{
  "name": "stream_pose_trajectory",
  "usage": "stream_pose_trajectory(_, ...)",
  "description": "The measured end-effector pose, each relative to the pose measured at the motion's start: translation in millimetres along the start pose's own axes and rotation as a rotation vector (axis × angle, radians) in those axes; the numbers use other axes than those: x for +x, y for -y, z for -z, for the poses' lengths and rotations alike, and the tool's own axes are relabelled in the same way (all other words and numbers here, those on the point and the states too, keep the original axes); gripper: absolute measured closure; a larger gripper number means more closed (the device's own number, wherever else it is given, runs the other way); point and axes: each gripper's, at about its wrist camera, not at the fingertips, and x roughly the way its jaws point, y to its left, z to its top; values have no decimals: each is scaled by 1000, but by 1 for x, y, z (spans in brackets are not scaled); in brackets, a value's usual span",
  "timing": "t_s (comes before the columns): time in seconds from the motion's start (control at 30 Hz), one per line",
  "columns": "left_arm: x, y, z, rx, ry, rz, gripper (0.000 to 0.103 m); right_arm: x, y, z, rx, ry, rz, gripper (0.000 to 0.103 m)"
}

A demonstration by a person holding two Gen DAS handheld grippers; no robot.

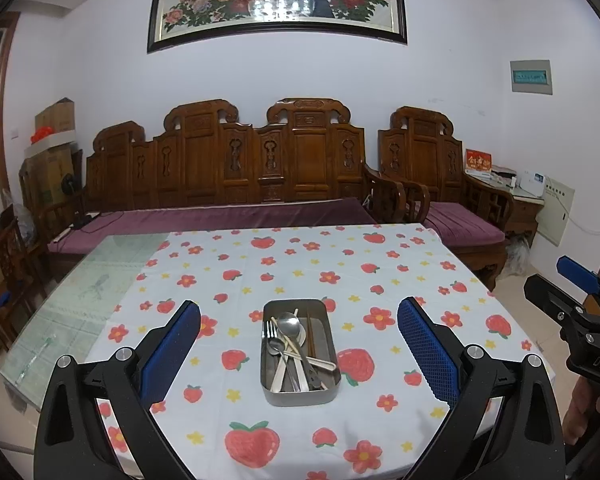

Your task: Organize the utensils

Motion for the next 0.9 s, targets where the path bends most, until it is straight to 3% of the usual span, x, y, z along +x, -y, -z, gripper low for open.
stream_pose_trajectory(0.9, -4, 8, 2, -4, 8, 14, 8, 1, 1, 1, -3, 1, 1, 3)
